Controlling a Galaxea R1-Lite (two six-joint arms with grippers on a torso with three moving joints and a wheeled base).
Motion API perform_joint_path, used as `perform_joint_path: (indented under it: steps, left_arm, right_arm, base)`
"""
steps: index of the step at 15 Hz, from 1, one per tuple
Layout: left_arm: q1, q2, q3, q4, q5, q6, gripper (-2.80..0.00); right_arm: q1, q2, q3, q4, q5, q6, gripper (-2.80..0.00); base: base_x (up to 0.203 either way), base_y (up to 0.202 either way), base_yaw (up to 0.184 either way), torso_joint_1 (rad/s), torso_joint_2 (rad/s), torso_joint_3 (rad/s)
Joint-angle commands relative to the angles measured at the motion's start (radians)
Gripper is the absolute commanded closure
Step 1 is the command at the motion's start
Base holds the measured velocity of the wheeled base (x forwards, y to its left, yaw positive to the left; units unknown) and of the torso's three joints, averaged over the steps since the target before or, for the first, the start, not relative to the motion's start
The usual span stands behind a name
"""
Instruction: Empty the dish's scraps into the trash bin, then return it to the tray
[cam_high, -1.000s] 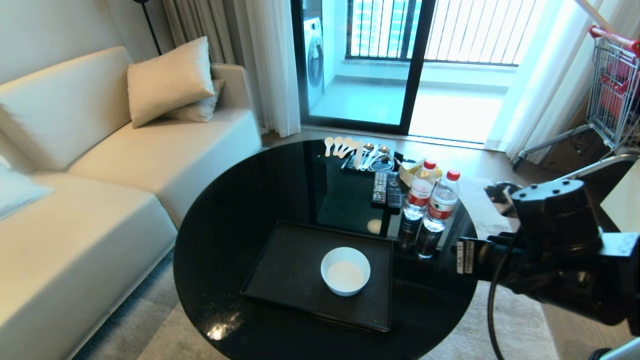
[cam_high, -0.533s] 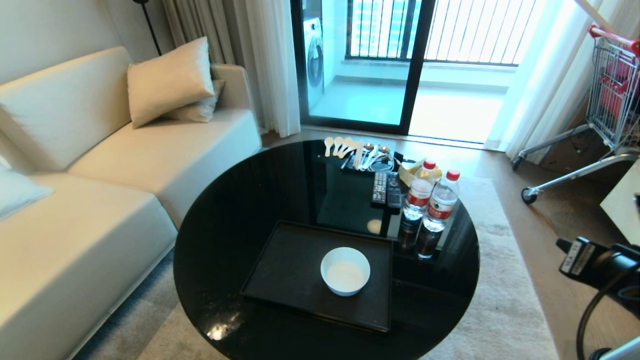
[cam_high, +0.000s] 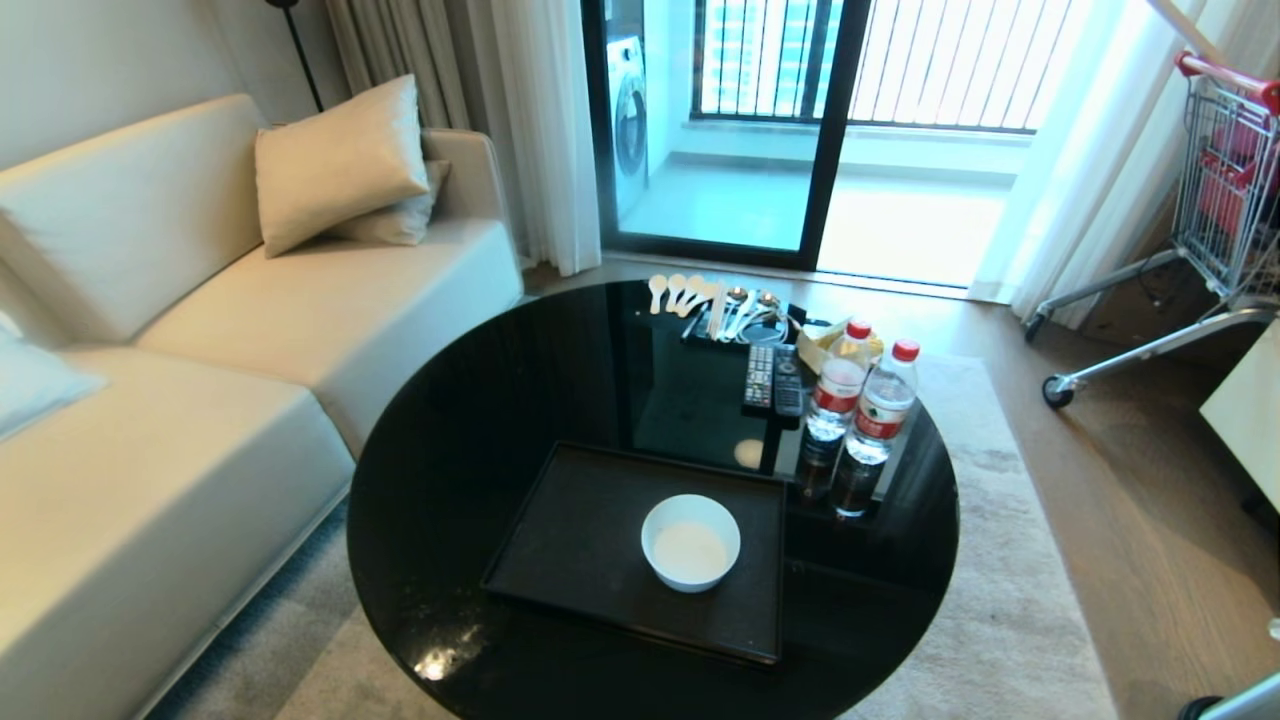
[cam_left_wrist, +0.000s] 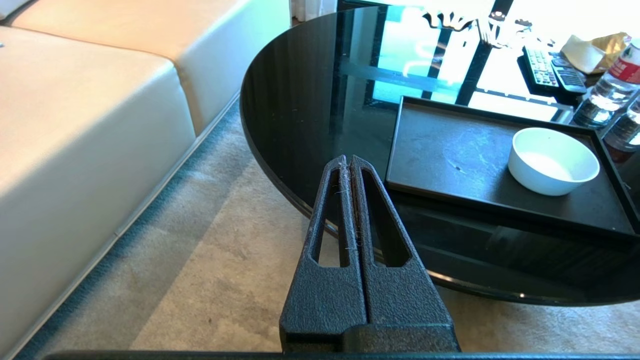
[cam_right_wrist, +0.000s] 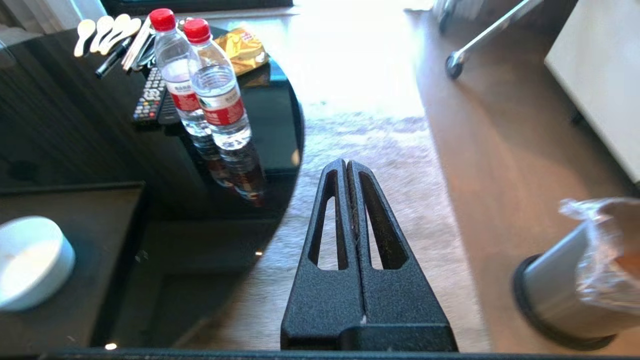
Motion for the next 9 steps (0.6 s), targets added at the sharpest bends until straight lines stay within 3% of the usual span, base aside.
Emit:
perform_joint_path:
  steps: [1, 3, 6, 9]
  left_arm:
    - [0.0, 0.0, 0.0, 0.0, 0.0, -0.001, 0.0]
    - [0.0, 0.0, 0.0, 0.0, 0.0, -0.001, 0.0]
    - [0.0, 0.0, 0.0, 0.0, 0.0, -0.001, 0.0]
    - [0.0, 0.0, 0.0, 0.0, 0.0, 0.001, 0.0]
  right_arm:
    - [0.001, -0.282, 0.016, 0.134, 0.002, -0.059, 0.0]
    - [-0.03, -0.374, 0.024, 0.311, 0.051, -0.122, 0.0]
    - [-0.111, -0.45, 0.028, 0.442, 0.308, -0.149, 0.0]
    - [-0.117, -0.531, 0.028, 0.603, 0.377, -0.205, 0.0]
  base:
    - [0.0, 0.0, 0.0, 0.0, 0.0, 0.0]
    - [0.0, 0.0, 0.0, 0.0, 0.0, 0.0]
    - [0.0, 0.0, 0.0, 0.0, 0.0, 0.0]
    - [0.0, 0.0, 0.0, 0.0, 0.0, 0.0]
